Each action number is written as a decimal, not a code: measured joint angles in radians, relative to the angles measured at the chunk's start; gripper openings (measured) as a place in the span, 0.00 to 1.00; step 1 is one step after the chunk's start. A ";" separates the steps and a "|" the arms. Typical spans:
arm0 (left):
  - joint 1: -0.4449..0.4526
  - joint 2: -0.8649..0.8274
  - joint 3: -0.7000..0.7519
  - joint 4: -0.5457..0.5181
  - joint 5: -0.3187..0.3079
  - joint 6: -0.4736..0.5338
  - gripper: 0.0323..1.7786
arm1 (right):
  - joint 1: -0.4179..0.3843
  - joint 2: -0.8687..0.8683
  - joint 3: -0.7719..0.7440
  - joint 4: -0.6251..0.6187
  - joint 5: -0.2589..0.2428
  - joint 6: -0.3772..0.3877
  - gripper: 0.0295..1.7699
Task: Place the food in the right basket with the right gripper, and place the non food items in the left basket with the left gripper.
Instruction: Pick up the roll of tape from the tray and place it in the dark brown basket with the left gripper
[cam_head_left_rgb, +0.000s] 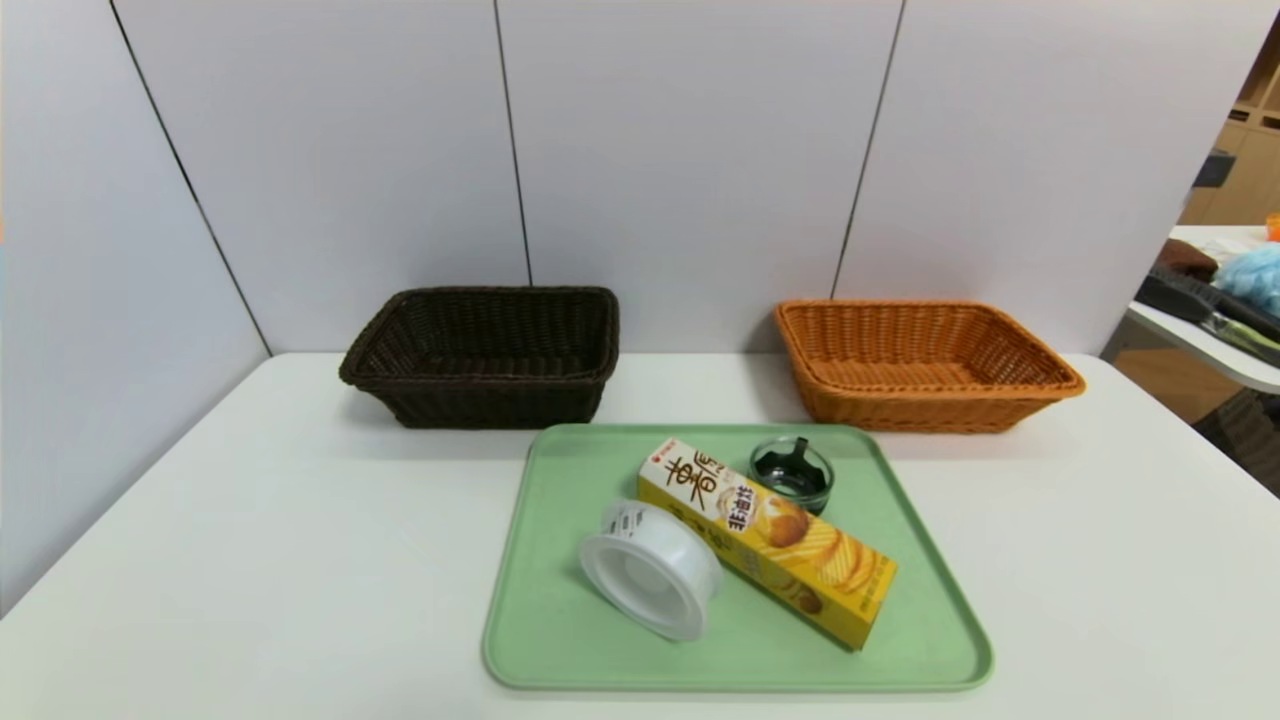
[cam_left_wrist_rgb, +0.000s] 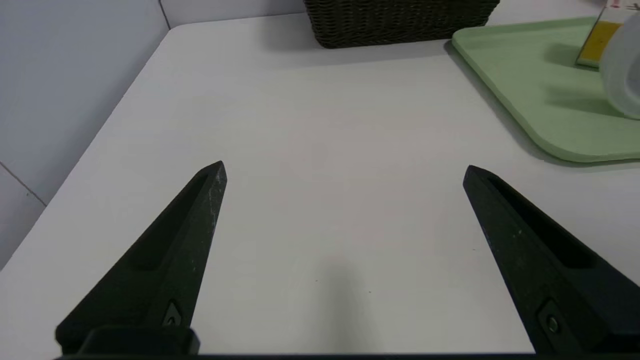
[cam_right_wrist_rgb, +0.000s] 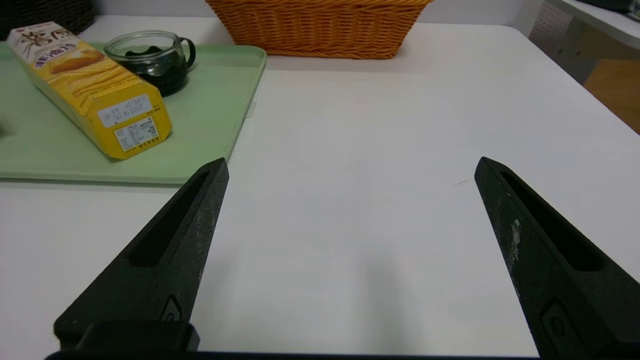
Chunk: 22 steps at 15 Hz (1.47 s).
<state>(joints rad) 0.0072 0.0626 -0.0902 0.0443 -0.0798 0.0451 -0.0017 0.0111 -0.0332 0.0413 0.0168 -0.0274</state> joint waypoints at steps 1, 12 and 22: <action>0.000 0.034 -0.032 0.004 -0.010 0.000 0.95 | 0.000 0.009 -0.038 0.018 0.018 0.003 0.96; 0.000 0.667 -0.445 0.011 -0.025 0.001 0.95 | 0.023 0.519 -0.452 0.187 0.073 0.066 0.96; -0.006 1.113 -0.688 0.010 -0.172 0.039 0.95 | 0.023 0.956 -0.633 0.174 0.126 0.047 0.96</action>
<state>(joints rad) 0.0013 1.1753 -0.7783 0.0538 -0.2519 0.0836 0.0215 0.9670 -0.6657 0.2155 0.1428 0.0196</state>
